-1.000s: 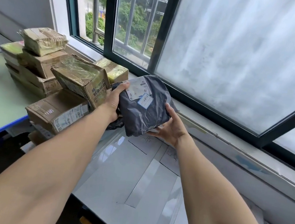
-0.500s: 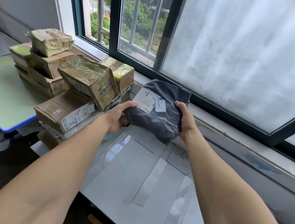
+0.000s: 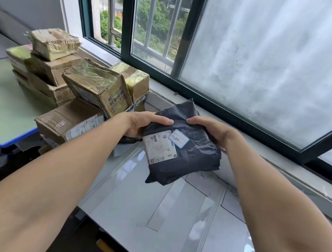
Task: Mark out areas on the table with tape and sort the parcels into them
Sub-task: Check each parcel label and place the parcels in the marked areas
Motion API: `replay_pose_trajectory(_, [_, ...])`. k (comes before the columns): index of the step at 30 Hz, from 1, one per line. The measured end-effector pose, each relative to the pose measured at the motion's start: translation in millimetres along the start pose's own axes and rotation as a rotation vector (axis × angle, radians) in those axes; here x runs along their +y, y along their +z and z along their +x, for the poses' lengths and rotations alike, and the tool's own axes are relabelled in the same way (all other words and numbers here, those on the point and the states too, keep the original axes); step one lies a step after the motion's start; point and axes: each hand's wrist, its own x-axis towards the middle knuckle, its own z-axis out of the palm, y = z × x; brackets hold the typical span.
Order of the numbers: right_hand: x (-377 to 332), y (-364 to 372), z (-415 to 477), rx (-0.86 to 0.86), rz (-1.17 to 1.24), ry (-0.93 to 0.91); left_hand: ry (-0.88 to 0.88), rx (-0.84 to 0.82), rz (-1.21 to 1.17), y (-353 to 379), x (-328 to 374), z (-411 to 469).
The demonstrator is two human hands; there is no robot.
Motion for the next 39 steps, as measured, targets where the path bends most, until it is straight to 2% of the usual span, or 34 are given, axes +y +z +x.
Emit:
replay_pose_trajectory(8, [-10.2,4.7,-0.7,-0.119,-0.057,0.025,-0.198,-0.103,0.009,3.1,-3.0,0.3])
replay_pose_trajectory(13, [-13.4,1.1,-0.2,-0.132,-0.076,0.076,-0.219,-0.116,0.000,3.4,-2.8,2.0])
replay_pose_trajectory(16, [-11.7,-2.8,0.1,-0.111,-0.085,0.114,-0.214,-0.126,-0.002,7.4,-1.6,3.8])
replay_pose_trajectory(24, [6.4,-25.6,-1.5,-0.004,-0.011,0.023,-0.125,-0.027,-0.076,8.7,-10.1,8.9])
replay_pose_trajectory(32, [32.0,-47.3,-1.1,-0.049,0.172,-0.105,-0.052,0.030,-0.120,14.7,-7.3,18.6])
replay_pose_trajectory(39, [48.8,-67.5,-18.1,0.083,0.200,-0.162,-0.021,-0.004,-0.123,41.8,2.5,40.7])
